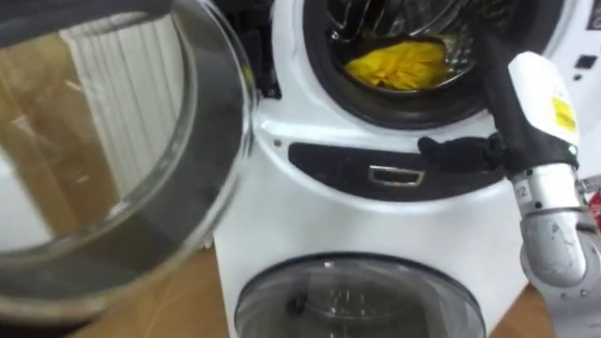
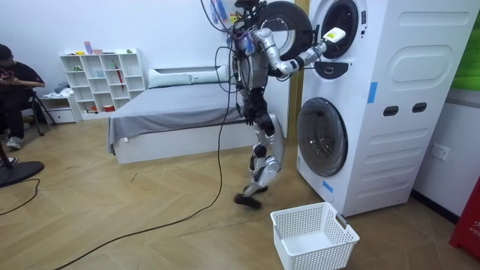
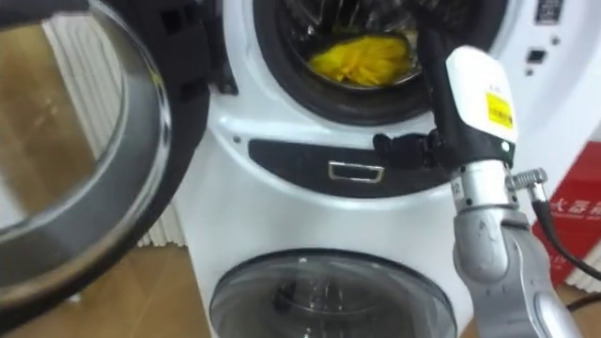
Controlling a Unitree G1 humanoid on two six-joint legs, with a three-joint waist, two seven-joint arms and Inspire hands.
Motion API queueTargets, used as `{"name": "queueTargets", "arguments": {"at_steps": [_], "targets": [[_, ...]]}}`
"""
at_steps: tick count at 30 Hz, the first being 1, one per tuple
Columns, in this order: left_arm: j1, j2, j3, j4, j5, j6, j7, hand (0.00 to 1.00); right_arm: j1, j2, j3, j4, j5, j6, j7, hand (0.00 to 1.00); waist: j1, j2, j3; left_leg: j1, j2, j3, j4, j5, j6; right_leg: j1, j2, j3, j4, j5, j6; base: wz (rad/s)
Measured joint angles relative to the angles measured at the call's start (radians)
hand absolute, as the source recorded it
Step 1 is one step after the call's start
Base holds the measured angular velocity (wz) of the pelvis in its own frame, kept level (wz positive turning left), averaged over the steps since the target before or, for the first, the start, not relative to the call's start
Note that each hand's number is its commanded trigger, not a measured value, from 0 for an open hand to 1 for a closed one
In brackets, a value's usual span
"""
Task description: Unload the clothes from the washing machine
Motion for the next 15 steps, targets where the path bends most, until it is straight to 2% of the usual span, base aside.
{"name": "queueTargets", "arguments": {"at_steps": [1,2,3,4,5,6,8,9,10,13,15], "targets": [[0.007,0.000,0.000,-0.001,0.000,0.004,0.000,0.00,0.031,-0.010,0.006,-0.052,-0.008,-0.003,0.024,0.00,-0.026,0.001,-0.0007,0.016,0.010,-0.020,-0.015,-0.002,-0.004,-0.034,0.019,0.004,-0.126,0.003,-0.003,0.27],[0.013,-0.001,-0.002,0.002,-0.001,0.006,0.002,0.00,0.041,-0.014,0.013,-0.057,-0.001,-0.012,0.033,0.00,-0.046,-0.004,-0.0005,0.039,0.012,-0.027,-0.033,-0.005,-0.010,-0.043,0.027,0.007,-0.292,0.030,-0.009,0.17],[0.016,-0.002,-0.003,0.005,-0.001,0.007,0.002,0.00,0.046,-0.014,0.013,-0.059,0.009,-0.015,0.039,0.00,-0.047,-0.006,-0.0004,0.056,0.011,-0.025,-0.041,-0.008,-0.015,-0.042,0.029,0.010,-0.367,0.058,-0.010,0.09],[0.022,-0.007,-0.004,0.013,-0.002,0.008,0.005,0.00,0.069,-0.014,0.015,-0.066,0.026,-0.023,0.042,0.00,-0.049,-0.004,-0.0019,0.092,0.015,-0.027,-0.050,-0.017,-0.025,-0.021,0.029,0.016,-0.422,0.133,-0.025,0.00],[0.027,-0.008,-0.004,0.010,0.001,0.005,0.008,0.00,0.077,-0.014,0.023,-0.069,0.035,-0.026,0.046,0.00,-0.047,-0.003,-0.0021,0.113,0.024,-0.028,-0.052,-0.025,-0.037,0.007,0.045,0.019,-0.451,0.177,-0.034,-0.05],[0.032,-0.008,-0.003,0.010,0.001,0.004,0.012,0.00,0.077,-0.014,0.027,-0.077,0.038,-0.027,0.054,0.00,-0.043,-0.002,-0.0022,0.118,0.031,-0.029,-0.055,-0.029,-0.044,0.014,0.055,0.019,-0.460,0.186,-0.042,-0.17],[0.039,-0.007,-0.001,0.013,0.001,0.005,0.023,0.00,0.075,-0.014,0.036,-0.097,0.068,-0.036,0.073,0.00,-0.038,0.000,-0.0024,0.116,0.061,-0.032,-0.066,-0.032,-0.066,0.031,0.081,-0.006,-0.513,0.216,-0.061,-0.11],[0.042,-0.008,-0.001,0.012,0.003,0.007,0.023,0.00,0.075,-0.014,0.035,-0.104,0.076,-0.036,0.080,0.00,-0.038,-0.001,-0.0034,0.114,0.066,-0.036,-0.069,-0.031,-0.070,0.033,0.087,-0.007,-0.522,0.220,-0.065,0.07],[0.051,-0.011,-0.001,0.012,0.004,0.008,0.023,0.00,0.075,-0.015,0.036,-0.120,0.089,-0.035,0.092,0.00,-0.038,-0.011,-0.0099,0.111,0.070,-0.040,-0.075,-0.030,-0.077,0.033,0.093,-0.013,-0.531,0.222,-0.070,0.09],[0.075,-0.015,-0.002,0.011,0.000,0.027,0.019,0.00,0.074,-0.018,0.041,-0.158,0.143,-0.022,0.118,0.00,-0.032,-0.014,-0.0131,0.104,0.086,-0.043,-0.076,-0.027,-0.098,0.037,0.117,-0.008,-0.556,0.228,-0.088,0.06],[0.094,-0.021,-0.003,0.011,-0.001,0.037,0.016,0.00,0.049,-0.017,0.041,-0.163,0.202,-0.015,0.125,0.00,-0.029,-0.014,-0.0132,0.102,0.096,-0.050,-0.069,-0.030,-0.107,0.042,0.122,-0.021,-0.558,0.225,-0.098,0.14]]}}
